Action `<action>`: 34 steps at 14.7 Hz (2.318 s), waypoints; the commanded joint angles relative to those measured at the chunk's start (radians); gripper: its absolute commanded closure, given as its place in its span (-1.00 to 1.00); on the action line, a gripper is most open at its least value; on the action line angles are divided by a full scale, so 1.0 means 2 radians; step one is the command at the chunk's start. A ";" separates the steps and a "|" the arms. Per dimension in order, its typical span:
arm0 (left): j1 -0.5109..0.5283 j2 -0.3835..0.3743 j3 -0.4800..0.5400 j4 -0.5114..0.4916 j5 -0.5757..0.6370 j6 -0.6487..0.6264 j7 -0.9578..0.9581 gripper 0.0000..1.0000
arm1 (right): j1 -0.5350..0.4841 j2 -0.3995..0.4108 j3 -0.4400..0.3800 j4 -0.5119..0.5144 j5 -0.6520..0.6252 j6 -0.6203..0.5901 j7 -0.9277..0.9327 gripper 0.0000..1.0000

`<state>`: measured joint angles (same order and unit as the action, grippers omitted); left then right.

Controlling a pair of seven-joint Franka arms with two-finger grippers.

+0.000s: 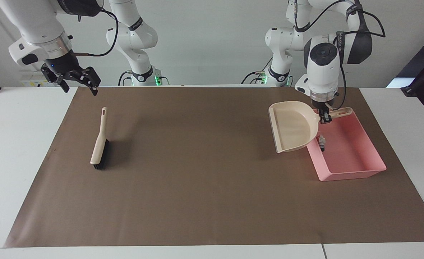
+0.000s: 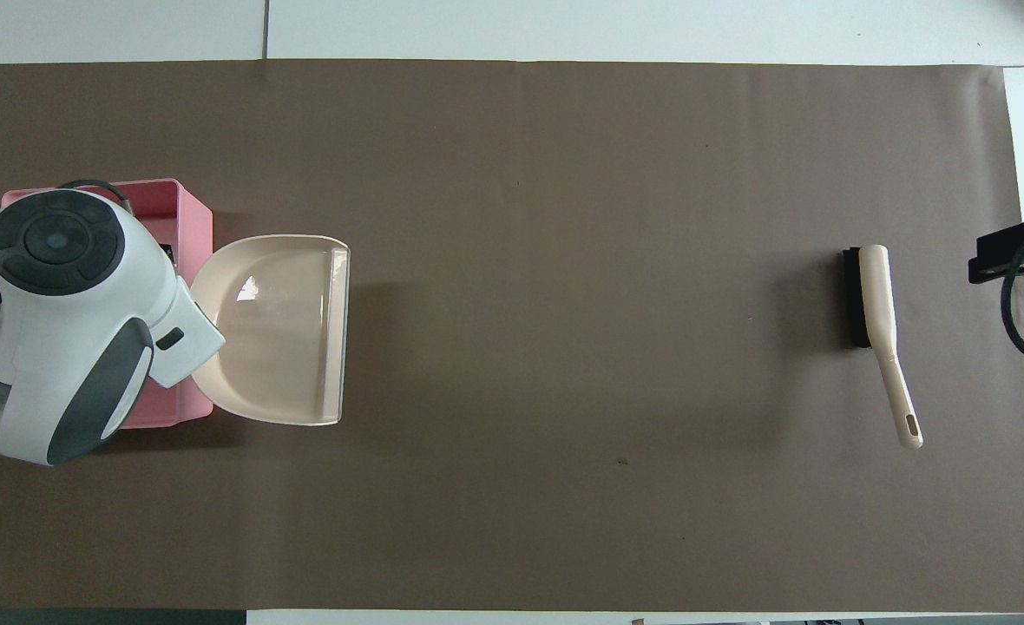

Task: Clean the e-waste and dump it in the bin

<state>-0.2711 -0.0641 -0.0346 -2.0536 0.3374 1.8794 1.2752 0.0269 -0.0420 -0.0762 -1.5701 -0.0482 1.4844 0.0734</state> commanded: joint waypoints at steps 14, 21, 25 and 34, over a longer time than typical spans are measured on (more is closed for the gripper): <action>-0.096 0.052 0.007 -0.087 -0.023 0.159 -0.128 1.00 | -0.001 -0.003 -0.003 0.000 0.023 -0.007 0.000 -0.99; -0.100 0.060 0.006 -0.089 -0.023 0.151 -0.145 0.07 | 0.000 -0.003 -0.003 0.001 0.019 -0.007 0.000 -0.99; -0.100 0.041 0.005 -0.078 -0.023 0.123 -0.152 -0.34 | 0.001 -0.003 -0.003 0.002 0.016 -0.007 0.000 -0.99; -0.027 -0.035 0.007 -0.082 -0.050 0.024 -0.429 -0.95 | 0.001 -0.004 -0.003 -0.003 0.016 -0.007 -0.001 -0.99</action>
<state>-0.3888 -0.1232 -0.0198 -2.2055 0.2907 1.9362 0.5128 0.0286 -0.0421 -0.0780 -1.5703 -0.0213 1.4843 0.0735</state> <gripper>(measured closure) 0.022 0.000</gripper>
